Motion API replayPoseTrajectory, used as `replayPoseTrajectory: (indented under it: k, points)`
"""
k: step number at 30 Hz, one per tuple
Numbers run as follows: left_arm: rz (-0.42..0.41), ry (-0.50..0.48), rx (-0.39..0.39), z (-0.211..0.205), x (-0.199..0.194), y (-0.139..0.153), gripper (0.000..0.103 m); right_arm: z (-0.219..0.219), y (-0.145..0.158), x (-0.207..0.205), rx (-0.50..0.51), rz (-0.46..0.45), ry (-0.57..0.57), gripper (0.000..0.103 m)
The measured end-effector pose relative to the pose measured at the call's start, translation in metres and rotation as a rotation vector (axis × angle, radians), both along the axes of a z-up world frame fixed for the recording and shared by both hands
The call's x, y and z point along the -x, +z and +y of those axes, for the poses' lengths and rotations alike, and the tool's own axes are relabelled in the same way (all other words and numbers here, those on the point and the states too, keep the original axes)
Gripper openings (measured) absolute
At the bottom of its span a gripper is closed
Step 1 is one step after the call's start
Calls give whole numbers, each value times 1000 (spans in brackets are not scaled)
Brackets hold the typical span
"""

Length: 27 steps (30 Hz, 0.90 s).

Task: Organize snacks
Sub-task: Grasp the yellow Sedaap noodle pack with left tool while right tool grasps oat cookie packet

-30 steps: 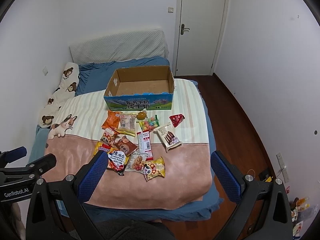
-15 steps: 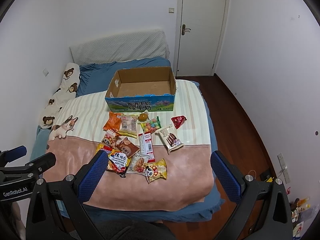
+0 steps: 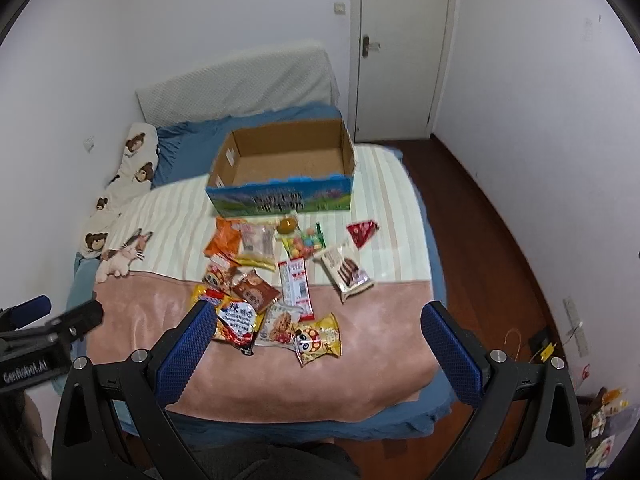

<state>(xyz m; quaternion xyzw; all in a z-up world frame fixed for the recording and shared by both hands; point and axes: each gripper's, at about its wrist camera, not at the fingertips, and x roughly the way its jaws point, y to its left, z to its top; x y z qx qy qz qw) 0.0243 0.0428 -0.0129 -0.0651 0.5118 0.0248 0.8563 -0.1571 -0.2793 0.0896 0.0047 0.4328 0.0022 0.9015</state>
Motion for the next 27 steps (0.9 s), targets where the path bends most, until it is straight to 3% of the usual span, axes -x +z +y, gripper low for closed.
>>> replayPoseTrajectory:
  k: [4, 9, 13, 22, 24, 27]
  points:
    - [112, 84, 46, 14, -30, -58, 103, -9, -56, -33, -25, 92, -20, 103]
    - [342, 184, 254, 27, -64, -151, 103, -19, -136, -77, -37, 235, -50, 103]
    - [474, 304, 403, 34, -92, -214, 101, -25, -194, -105, -59, 319, -51, 103]
    - [670, 608, 623, 44, -135, -322, 99, -22, -272, -157, -113, 426, -59, 103]
    - [704, 661, 644, 43, -135, -337, 99, -21, -278, -163, -124, 442, -49, 103]
    - [702, 731, 604, 43, -132, -347, 99, -18, -281, -167, -114, 456, -18, 103]
